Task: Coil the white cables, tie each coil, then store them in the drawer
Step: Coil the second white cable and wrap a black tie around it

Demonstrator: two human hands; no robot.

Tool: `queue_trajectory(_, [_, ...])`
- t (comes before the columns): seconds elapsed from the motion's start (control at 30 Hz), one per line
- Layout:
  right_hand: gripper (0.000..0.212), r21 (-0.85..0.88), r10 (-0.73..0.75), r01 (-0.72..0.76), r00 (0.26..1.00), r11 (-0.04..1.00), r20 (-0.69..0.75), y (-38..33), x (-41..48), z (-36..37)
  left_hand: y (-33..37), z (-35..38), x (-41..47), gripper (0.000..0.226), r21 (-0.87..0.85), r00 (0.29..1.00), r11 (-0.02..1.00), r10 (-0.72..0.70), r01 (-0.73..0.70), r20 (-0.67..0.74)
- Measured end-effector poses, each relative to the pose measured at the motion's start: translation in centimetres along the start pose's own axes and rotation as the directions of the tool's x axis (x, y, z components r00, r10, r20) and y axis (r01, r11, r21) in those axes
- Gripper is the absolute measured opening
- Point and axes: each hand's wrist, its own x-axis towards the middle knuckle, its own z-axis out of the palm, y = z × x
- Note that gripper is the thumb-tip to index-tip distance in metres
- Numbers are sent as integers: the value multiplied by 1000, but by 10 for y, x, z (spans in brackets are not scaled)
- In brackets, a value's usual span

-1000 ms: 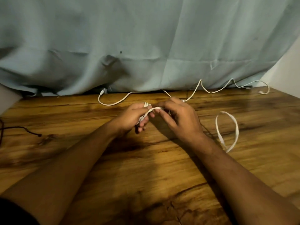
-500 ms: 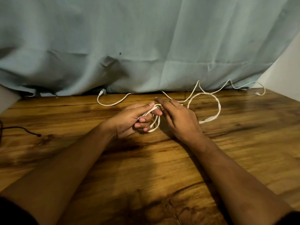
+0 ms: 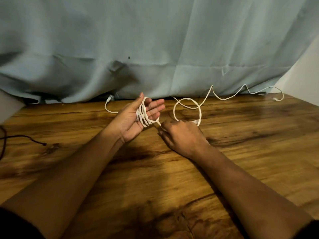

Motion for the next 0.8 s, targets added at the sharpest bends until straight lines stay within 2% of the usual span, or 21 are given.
queue_trajectory(0.17, [26, 5, -177, 177, 984, 984, -1, -13, 0, -2, 3, -6, 9, 31, 41, 990, 998, 53, -48, -131])
queue_trajectory(0.23, [22, 12, -225, 225, 974, 974, -34, -16, 0, -4, -1, -9, 10, 27, 167, 980, 984, 92, -63, -177])
queue_trajectory(0.33, [16, 61, -216, 223, 972, 973, -94, -16, -1, -10, -6, -15, 7, 25, 419, 976, 906, 140, -59, -165])
queue_trajectory(0.47, [20, 284, -26, 98, 969, 954, -246, -6, -6, -18, -9, -20, 5, 27, 572, 994, 820, 57, 5, -90])
queue_trajectory(0.57, [25, 437, 161, 23, 910, 899, -381, 4, -8, -20, -10, -14, 2, 27, 678, 1000, 735, -5, 17, -20])
queue_trajectory(0.73, [35, 396, 372, -181, 792, 900, -483, 11, -7, -22, -15, -3, 0, 28, 816, 989, 578, -138, 31, 60])
queue_trajectory(0.8, [36, 413, 452, -260, 749, 873, -484, 18, -6, -21, -17, 3, -1, 25, 815, 977, 578, -196, 44, 87])
